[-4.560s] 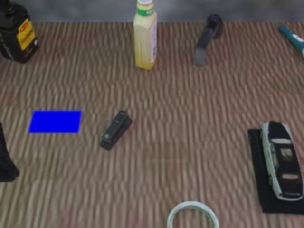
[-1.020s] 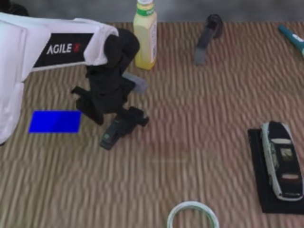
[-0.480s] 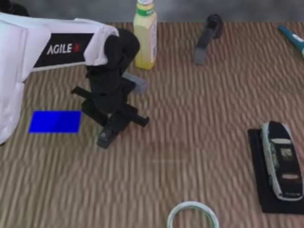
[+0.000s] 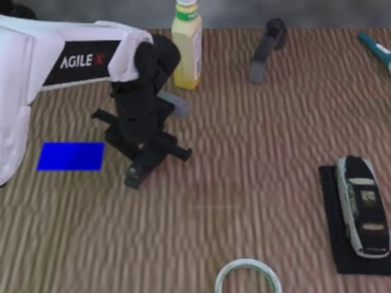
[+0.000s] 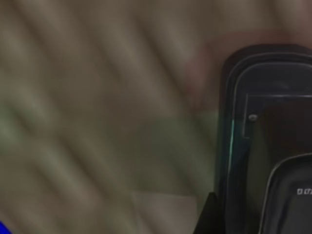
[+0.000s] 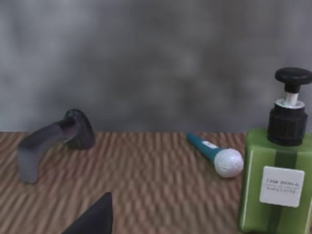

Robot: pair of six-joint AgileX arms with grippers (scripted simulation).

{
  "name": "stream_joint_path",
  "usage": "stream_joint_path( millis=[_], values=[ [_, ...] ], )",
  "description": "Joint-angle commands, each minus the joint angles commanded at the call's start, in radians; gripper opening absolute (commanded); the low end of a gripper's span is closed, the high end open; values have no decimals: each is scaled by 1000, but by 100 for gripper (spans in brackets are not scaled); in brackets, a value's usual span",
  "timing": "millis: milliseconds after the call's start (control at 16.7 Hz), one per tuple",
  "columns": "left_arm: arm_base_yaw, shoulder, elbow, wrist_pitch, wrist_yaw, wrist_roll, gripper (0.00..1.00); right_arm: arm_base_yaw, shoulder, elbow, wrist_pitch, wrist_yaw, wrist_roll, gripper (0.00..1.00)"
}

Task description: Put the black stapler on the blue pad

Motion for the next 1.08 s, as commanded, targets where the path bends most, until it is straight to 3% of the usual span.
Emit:
stream_joint_path(
  millis=[480, 840, 1080],
  values=[
    [17, -85, 215, -309, -1, -5, 0, 0, 0, 0, 0, 0, 0, 100],
    [13, -91, 228, -324, -1, -2, 0, 0, 0, 0, 0, 0, 0, 100],
    [39, -91, 230, -325, 4, 104, 0, 0, 0, 0, 0, 0, 0, 100]
  ],
)
